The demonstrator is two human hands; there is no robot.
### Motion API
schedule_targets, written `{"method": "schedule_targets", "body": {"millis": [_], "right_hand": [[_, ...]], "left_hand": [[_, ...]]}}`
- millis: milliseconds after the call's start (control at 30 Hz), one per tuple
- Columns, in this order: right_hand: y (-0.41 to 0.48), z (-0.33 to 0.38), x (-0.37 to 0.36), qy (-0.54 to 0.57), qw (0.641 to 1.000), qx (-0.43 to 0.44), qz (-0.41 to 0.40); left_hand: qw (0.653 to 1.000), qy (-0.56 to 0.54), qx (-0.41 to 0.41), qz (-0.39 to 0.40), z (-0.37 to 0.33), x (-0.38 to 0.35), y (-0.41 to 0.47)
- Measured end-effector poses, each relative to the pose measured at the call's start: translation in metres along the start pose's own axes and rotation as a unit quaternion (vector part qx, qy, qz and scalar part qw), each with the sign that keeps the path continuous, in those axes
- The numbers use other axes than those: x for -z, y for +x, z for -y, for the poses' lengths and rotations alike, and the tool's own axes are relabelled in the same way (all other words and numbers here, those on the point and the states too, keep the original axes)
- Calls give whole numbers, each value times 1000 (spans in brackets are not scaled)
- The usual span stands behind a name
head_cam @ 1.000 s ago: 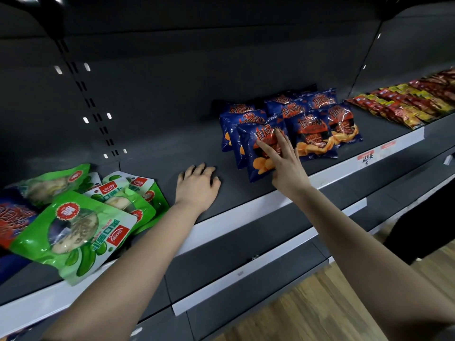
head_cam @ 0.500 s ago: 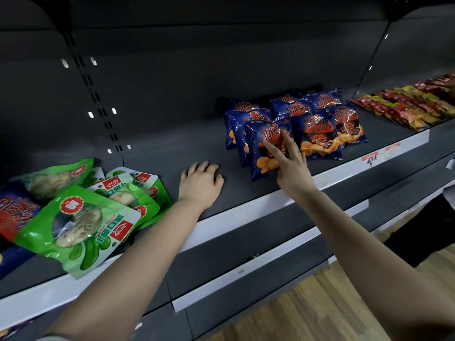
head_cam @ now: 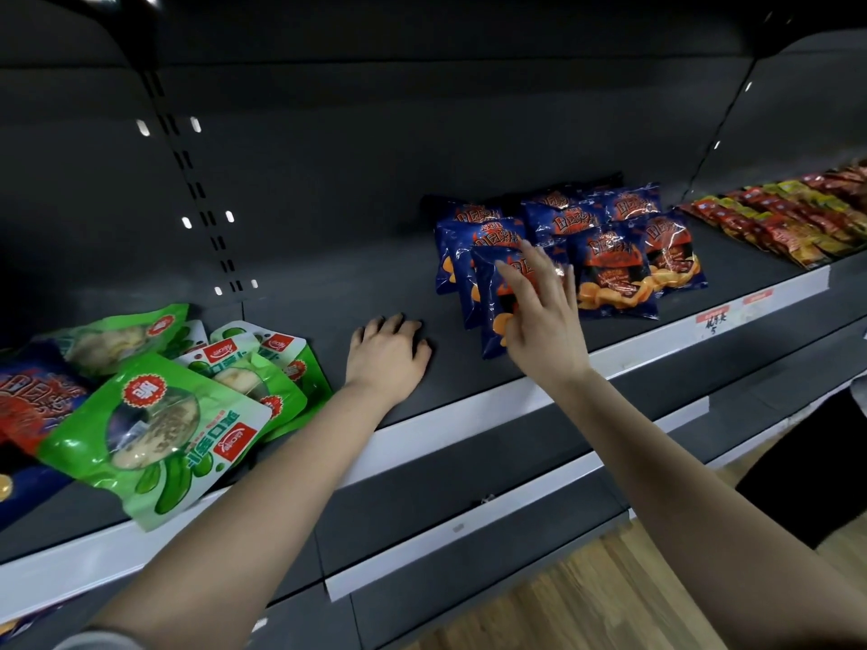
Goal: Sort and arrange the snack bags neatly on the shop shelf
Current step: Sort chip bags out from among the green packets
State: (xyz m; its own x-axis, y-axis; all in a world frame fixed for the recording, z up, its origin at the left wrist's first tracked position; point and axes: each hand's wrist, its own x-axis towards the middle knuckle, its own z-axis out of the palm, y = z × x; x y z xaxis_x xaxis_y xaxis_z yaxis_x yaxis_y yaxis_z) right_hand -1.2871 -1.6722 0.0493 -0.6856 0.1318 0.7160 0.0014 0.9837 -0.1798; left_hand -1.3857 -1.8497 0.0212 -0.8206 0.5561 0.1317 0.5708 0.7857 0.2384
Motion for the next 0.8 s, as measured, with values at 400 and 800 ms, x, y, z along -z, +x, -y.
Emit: {"method": "schedule_targets", "body": {"millis": [400, 800], "right_hand": [[35, 72, -41, 101, 991, 60, 70], [56, 178, -93, 187, 957, 154, 161]], "left_hand": [[996, 48, 69, -41, 32, 55, 4], [963, 49, 253, -73, 129, 82, -69]]}}
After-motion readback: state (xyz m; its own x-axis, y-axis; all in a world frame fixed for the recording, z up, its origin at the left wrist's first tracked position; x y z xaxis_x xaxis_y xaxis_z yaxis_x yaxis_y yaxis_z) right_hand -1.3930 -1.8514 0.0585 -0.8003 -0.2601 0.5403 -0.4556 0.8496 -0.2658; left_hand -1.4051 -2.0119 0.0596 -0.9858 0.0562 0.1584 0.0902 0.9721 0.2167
